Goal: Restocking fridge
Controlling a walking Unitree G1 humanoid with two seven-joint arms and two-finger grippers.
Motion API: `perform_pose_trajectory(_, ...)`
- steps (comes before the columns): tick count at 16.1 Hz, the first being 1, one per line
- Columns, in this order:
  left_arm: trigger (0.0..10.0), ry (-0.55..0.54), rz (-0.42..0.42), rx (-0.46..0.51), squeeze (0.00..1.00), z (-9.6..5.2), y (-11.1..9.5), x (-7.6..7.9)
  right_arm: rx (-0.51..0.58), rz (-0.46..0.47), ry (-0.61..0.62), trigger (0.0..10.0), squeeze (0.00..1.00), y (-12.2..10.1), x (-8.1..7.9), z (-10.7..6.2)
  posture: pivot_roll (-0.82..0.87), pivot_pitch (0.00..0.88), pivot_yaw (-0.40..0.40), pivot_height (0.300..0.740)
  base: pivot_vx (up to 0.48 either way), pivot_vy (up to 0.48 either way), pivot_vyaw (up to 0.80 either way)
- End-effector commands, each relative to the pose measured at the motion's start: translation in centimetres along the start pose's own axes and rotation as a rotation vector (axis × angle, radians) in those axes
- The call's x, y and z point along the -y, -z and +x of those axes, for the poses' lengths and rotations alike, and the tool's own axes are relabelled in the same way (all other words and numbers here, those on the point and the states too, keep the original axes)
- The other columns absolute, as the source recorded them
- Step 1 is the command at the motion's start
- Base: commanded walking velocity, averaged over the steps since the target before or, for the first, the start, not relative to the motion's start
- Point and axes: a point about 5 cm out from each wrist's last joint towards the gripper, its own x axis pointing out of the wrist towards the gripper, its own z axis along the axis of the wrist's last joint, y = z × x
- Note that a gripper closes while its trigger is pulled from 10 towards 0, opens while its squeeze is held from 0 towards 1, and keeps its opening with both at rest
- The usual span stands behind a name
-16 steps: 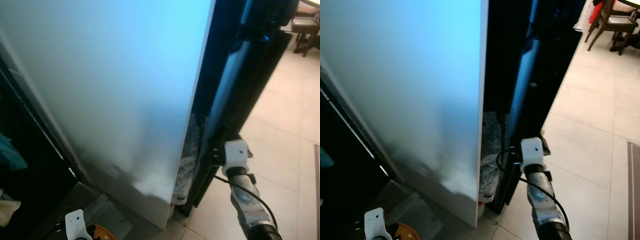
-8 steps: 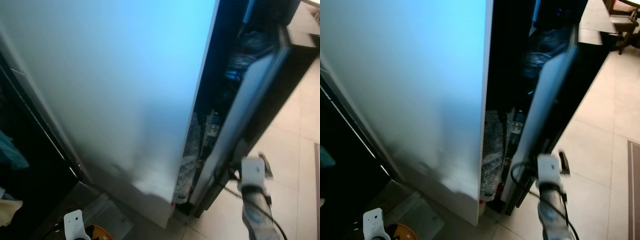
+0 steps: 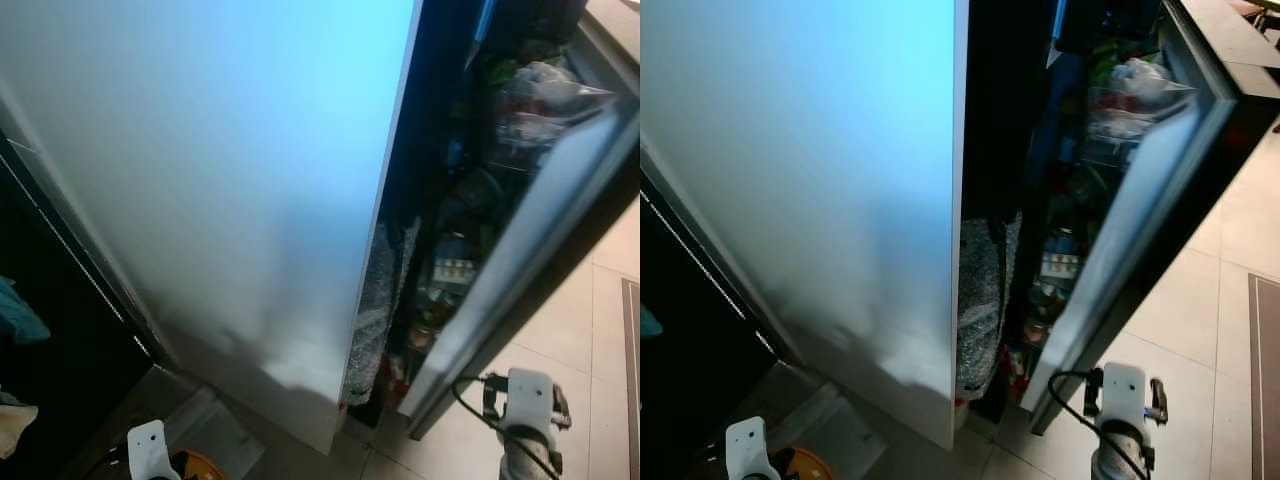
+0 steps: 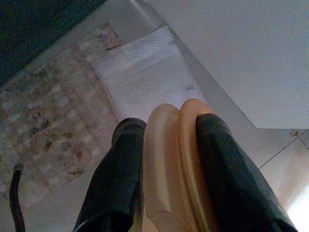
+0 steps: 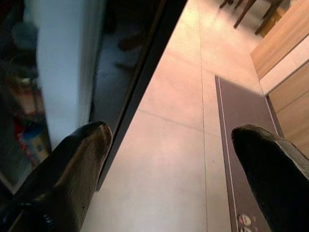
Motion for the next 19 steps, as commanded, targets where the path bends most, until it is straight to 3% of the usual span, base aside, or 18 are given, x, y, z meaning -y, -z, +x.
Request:
perform_pose_trajectory(1, 10.0, 0.008, 0.043, -0.082, 0.00, -0.4, 2.0, -0.3, -0.059, 0.000, -0.020, 10.0, 0.00, 0.8, -0.4, -0.2, -0.17, 0.026, 0.004, 0.740, 0.000, 0.000, 0.00)
perform_pose_trajectory(4, 10.0, 0.011, 0.049, -0.085, 0.00, -0.4, 2.0, -0.2, -0.077, 0.033, -0.144, 10.0, 0.00, 0.7, -2.3, -0.2, -0.17, 0.027, 0.006, 0.740, 0.000, 0.000, 0.00)
perform_pose_trajectory(7, 10.0, 0.014, 0.056, -0.087, 0.00, -0.4, 2.0, -0.2, -0.004, 0.065, -0.237, 10.0, 0.00, -0.9, -3.7, 0.0, -0.17, 0.028, 0.006, 0.740, 0.000, 0.000, 0.00)
perform_pose_trajectory(12, 10.0, 0.020, 0.125, -0.080, 0.00, -0.4, 1.9, 0.3, -0.003, 0.075, -0.249, 10.0, 0.00, -1.4, -3.8, 0.5, -0.16, 0.035, 0.005, 0.740, 0.000, 0.000, 0.00)
perform_pose_trajectory(19, 10.0, 0.023, 0.130, -0.081, 0.00, -0.4, 1.9, 0.5, 0.011, 0.073, -0.266, 10.0, 0.00, -1.9, -4.1, 0.7, -0.16, 0.035, 0.008, 0.740, 0.000, -0.278, 0.00)
